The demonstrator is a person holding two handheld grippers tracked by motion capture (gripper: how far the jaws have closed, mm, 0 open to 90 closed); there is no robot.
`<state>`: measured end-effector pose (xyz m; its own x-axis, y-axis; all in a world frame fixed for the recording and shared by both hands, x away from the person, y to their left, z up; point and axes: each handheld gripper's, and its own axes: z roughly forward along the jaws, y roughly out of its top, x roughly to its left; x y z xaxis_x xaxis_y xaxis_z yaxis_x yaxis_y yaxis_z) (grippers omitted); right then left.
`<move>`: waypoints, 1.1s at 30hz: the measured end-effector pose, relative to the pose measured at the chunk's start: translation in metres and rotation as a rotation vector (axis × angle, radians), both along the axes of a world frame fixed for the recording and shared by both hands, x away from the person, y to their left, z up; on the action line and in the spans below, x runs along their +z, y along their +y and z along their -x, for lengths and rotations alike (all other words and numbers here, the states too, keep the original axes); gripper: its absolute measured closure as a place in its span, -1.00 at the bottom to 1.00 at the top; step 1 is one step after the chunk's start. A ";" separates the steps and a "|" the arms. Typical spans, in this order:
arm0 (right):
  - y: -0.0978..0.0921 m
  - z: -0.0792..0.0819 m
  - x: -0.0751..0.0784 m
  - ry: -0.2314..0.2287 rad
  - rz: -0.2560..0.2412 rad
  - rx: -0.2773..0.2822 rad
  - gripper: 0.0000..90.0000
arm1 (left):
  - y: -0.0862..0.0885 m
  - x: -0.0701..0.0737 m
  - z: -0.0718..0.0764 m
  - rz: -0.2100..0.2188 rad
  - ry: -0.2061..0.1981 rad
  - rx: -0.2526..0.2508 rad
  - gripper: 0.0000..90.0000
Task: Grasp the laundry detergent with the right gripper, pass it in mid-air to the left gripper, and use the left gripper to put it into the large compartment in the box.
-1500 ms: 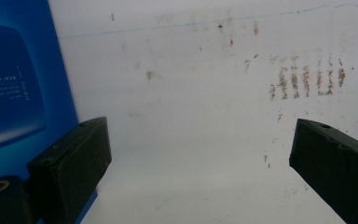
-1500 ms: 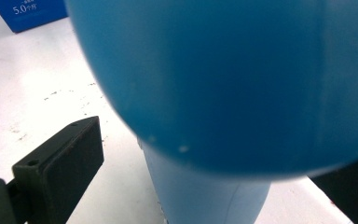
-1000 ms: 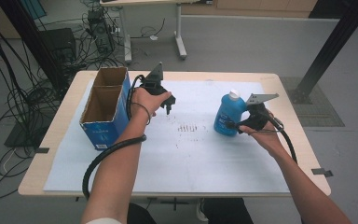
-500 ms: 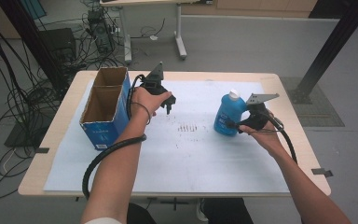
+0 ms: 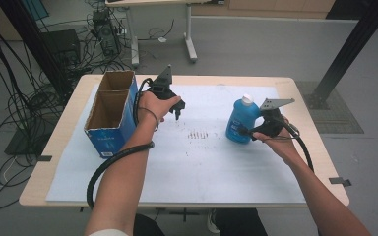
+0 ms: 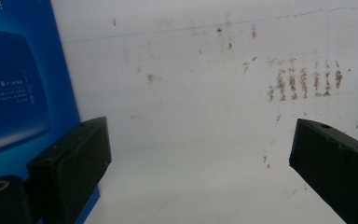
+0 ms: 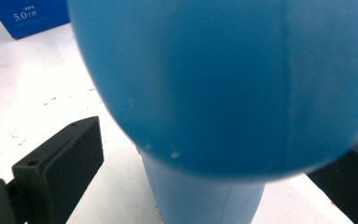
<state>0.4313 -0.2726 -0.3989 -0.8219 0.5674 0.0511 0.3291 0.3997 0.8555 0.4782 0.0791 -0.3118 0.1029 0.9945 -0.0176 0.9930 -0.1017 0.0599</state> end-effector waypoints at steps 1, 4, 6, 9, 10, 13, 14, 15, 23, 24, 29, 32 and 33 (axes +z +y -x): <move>0.000 0.000 0.000 0.001 0.000 0.000 -0.97 | 0.000 0.000 0.000 0.000 0.000 -0.001 -0.87; 0.000 0.000 0.000 0.000 -0.001 0.001 -0.97 | -0.001 0.000 0.000 -0.001 0.001 -0.002 -0.87; 0.000 0.000 0.000 0.000 0.002 0.000 -0.97 | -0.001 0.000 0.000 -0.001 0.000 -0.002 -0.87; 0.000 0.000 0.000 0.000 0.002 0.000 -0.97 | -0.001 0.000 0.000 -0.001 0.001 -0.002 -0.87; 0.000 0.000 0.000 0.000 0.003 0.000 -0.97 | -0.001 0.000 0.000 -0.002 0.001 -0.002 -0.87; 0.000 0.000 0.000 -0.001 0.004 0.002 -0.97 | -0.001 0.000 0.000 -0.003 0.001 -0.003 -0.87; 0.000 0.000 0.000 -0.003 0.006 0.003 -0.97 | -0.001 0.000 0.000 -0.003 0.000 -0.004 -0.87; 0.000 0.000 0.000 -0.003 0.004 0.003 -0.97 | -0.001 0.000 0.000 -0.003 -0.001 -0.004 -0.87; 0.000 0.000 0.000 -0.006 0.005 0.005 -0.97 | 0.000 0.000 0.000 -0.003 -0.001 -0.001 -0.87; 0.000 0.000 0.000 -0.005 0.005 0.005 -0.97 | 0.000 0.000 0.000 -0.004 -0.001 -0.001 -0.87; 0.000 0.000 0.000 -0.006 0.005 0.006 -0.97 | 0.000 0.001 0.000 -0.005 -0.003 0.000 -0.87; 0.000 0.000 0.000 -0.007 0.006 0.007 -0.97 | -0.001 0.001 -0.001 -0.004 -0.002 -0.003 -0.87; 0.000 0.000 -0.001 -0.006 0.006 0.006 -0.97 | -0.001 0.001 -0.001 -0.004 -0.002 -0.003 -0.87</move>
